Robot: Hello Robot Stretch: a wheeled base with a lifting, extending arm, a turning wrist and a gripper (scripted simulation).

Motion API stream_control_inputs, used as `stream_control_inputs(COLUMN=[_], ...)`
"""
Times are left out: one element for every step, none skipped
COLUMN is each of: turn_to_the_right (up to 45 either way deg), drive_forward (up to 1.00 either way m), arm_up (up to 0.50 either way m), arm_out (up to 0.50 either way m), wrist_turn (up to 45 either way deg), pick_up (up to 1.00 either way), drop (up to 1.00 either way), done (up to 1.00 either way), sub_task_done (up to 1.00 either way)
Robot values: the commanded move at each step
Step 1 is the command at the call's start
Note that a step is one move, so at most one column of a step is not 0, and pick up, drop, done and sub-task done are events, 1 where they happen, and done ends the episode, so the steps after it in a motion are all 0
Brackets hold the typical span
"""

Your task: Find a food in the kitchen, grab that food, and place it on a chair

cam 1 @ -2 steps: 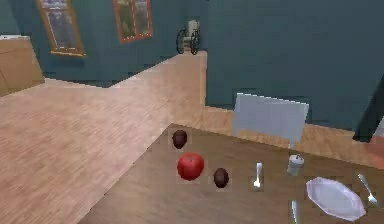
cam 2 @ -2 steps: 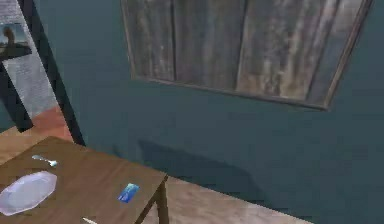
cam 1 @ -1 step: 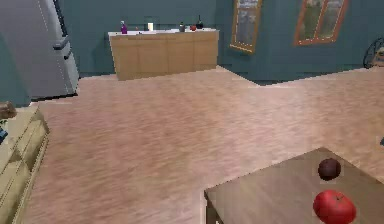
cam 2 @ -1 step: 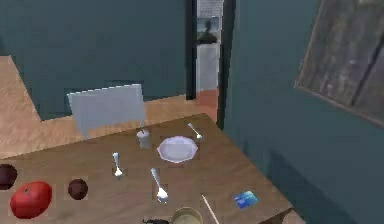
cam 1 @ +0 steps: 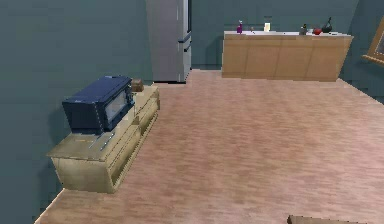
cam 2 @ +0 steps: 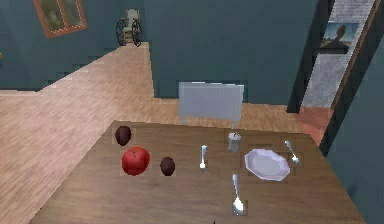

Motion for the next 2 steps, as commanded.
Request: stream_control_inputs(turn_to_the_right=[0.0,0.0], drive_forward=[0.00,0.00], arm_up=[0.50,0.36], arm_out=[0.00,0.00], wrist_turn=[0.0,0.0], pick_up=[0.00,0.00], drop=[0.00,0.00], done=[0.00,0.00], sub_task_done=[0.00,0.00])
